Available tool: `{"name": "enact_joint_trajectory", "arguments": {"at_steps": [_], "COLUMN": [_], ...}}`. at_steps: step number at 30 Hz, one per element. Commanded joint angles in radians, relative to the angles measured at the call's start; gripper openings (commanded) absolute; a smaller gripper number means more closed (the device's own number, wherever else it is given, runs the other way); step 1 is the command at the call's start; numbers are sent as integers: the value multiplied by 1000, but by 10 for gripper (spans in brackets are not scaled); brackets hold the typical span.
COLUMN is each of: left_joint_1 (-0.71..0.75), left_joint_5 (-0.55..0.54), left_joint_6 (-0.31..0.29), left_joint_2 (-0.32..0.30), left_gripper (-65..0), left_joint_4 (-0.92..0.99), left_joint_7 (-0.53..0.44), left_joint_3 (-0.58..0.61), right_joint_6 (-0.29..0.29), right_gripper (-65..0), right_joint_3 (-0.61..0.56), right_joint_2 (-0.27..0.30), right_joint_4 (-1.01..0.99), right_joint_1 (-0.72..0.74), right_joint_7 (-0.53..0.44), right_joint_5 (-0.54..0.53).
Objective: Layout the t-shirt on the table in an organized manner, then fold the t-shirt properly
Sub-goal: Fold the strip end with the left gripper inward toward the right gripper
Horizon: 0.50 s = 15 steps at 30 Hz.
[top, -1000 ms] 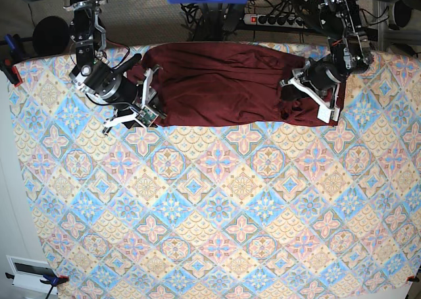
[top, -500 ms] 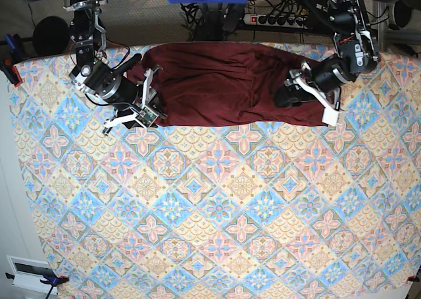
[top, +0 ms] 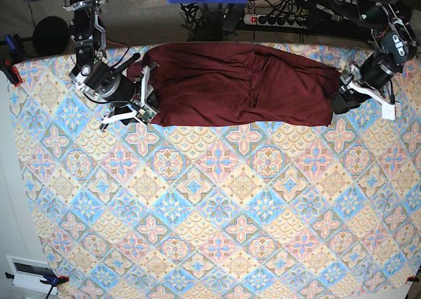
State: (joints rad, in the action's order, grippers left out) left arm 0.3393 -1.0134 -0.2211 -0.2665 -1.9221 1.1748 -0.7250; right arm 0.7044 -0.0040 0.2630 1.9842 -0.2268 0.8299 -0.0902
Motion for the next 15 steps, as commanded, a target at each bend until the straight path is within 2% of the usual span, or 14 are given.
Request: {"name": "enact_joint_trajectory", "arguments": {"at_steps": [1,4,10,15], "left_joint_1": [-7,-10,-10,-22], "left_joint_5": [-17,-17,-17,-17], "left_joint_6": [-2,-2,-2,-2], "left_joint_2": [-23,-34,-30,-14], "left_gripper": [-372,-372,-372,-372], "left_joint_4": [3,34,75,75], "left_joint_7": [-14,-14,-14,-14], "left_joint_3": [-3,-3,-3,0], "right_joint_6": [-6,-6,-6,-6], "right_gripper": [-460,-419,-361,-361], "right_joint_3": [31,112,329,384], "right_joint_2": [5,2,3,3], "right_joint_4": [20,14,-13,-116], "right_joint_1": [8,14,16,23], "right_joint_7": [7,84,288,339], "right_joint_5": [-10,-93,-380,-486]}}
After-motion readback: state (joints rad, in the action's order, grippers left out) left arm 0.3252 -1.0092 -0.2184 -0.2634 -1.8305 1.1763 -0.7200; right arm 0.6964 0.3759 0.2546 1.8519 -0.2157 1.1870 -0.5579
